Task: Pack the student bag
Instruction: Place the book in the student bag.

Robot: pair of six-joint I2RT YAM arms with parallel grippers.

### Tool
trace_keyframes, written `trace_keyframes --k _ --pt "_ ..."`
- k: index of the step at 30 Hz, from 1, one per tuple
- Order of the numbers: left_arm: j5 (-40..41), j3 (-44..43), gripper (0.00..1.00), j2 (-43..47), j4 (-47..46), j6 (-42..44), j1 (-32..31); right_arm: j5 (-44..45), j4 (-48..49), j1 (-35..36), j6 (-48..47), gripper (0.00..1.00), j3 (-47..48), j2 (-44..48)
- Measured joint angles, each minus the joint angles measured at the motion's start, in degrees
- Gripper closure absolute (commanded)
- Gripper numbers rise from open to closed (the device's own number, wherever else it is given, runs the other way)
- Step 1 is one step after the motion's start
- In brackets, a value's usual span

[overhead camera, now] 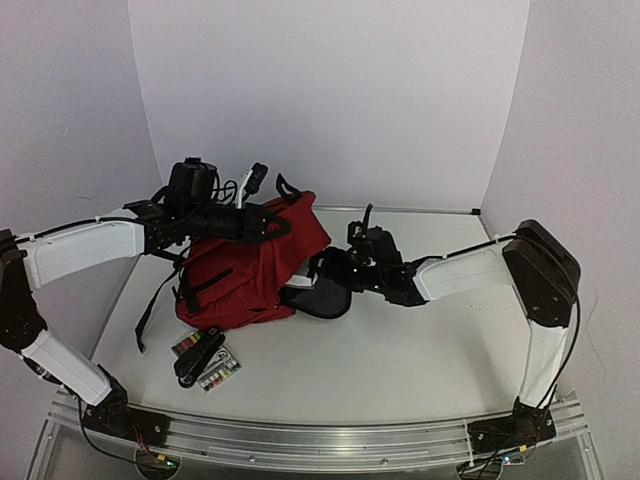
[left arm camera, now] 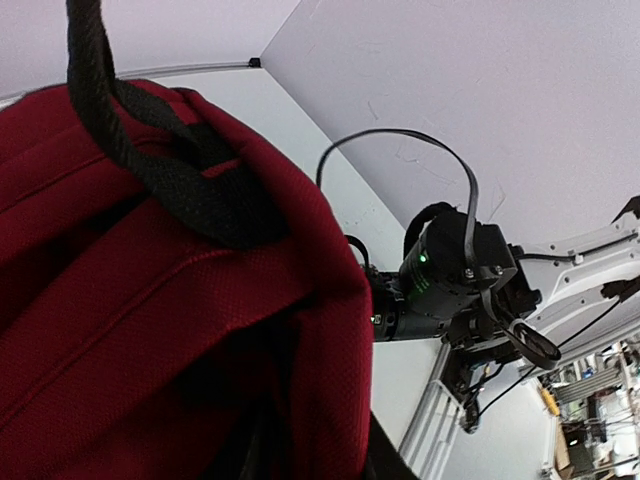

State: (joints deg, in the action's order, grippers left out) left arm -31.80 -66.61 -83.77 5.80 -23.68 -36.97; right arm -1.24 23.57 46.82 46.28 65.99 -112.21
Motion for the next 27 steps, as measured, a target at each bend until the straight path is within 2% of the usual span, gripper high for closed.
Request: trace_keyframes --k 2,4,7,9,12,17,21,23,27 --pt "-0.1 0.0 0.4 -0.3 -0.3 -0.8 -0.1 0.8 -0.2 -0.3 0.0 0.26 -4.2 3.4" --pt "-0.1 0.0 0.28 -0.6 -0.4 -0.8 -0.2 1.4 -0.3 -0.6 -0.1 0.26 -8.2 6.5" --pt "0.5 0.0 0.15 -0.6 -0.1 -1.5 -0.2 1.4 -0.2 -0.7 -1.3 0.28 -13.5 10.5" --pt "1.6 0.3 0.09 -0.1 0.3 -2.0 -0.1 0.8 -0.1 -0.3 -3.0 0.34 -17.0 13.3" --pt "4.7 2.0 0.06 2.3 2.2 -3.4 0.4 -0.8 0.4 1.5 -6.2 0.42 -21.1 17.1" --pt "10.6 7.2 0.05 9.6 8.4 -7.4 5.4 -6.1 2.6 5.5 -10.2 0.43 -24.9 20.1" --pt "13.9 13.0 0.06 15.4 12.4 -8.0 8.4 -9.6 6.0 7.2 -10.1 0.46 -24.9 17.6" --pt "13.4 15.4 0.08 17.8 13.8 -6.7 8.2 -9.7 6.7 7.3 -9.4 0.5 -23.6 15.0" --pt "10.3 16.9 0.08 19.7 15.2 -3.5 7.7 -8.3 6.9 7.2 -8.5 0.5 -19.4 10.2"
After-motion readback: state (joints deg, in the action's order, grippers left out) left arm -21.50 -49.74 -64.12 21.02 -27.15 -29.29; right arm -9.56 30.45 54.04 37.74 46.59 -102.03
